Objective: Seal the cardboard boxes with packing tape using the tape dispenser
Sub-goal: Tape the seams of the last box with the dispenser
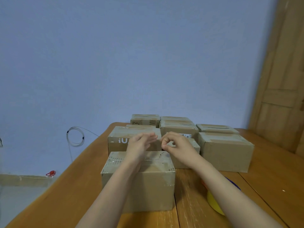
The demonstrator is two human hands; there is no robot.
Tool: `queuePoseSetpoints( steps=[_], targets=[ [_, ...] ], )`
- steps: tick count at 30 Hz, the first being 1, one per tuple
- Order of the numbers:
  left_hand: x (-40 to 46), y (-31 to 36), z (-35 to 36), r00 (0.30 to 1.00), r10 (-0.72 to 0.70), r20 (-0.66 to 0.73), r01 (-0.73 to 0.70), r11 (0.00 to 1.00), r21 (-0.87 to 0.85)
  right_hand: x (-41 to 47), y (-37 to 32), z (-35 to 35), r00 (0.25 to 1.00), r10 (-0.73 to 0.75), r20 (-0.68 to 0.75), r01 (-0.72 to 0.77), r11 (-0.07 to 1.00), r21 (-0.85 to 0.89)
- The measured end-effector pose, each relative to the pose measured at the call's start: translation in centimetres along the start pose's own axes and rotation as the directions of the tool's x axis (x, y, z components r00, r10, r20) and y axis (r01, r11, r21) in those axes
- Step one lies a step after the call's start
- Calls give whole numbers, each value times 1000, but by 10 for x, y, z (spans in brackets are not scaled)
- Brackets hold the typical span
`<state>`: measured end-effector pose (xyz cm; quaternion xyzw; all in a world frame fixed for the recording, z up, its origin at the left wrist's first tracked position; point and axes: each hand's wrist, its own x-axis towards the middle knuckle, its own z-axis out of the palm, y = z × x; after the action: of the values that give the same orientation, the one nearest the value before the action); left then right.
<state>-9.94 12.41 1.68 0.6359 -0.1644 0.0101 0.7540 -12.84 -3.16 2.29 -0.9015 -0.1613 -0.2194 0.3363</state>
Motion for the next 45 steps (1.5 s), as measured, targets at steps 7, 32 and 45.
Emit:
queuePoseSetpoints(
  steps=[7,32,45],
  targets=[
    [-3,9,-34,979,203,-16,-131,689,712,6,-16,-3,892,116,436,-142,990,26],
    [-9,-6,-63,996,8,93,-94,100,991,48,-49,13,611,474,634,-167,860,-482],
    [-23,34,-69,835,-445,323,-281,160,946,-28,-29,11,932,194,307,-67,922,-381]
  ],
)
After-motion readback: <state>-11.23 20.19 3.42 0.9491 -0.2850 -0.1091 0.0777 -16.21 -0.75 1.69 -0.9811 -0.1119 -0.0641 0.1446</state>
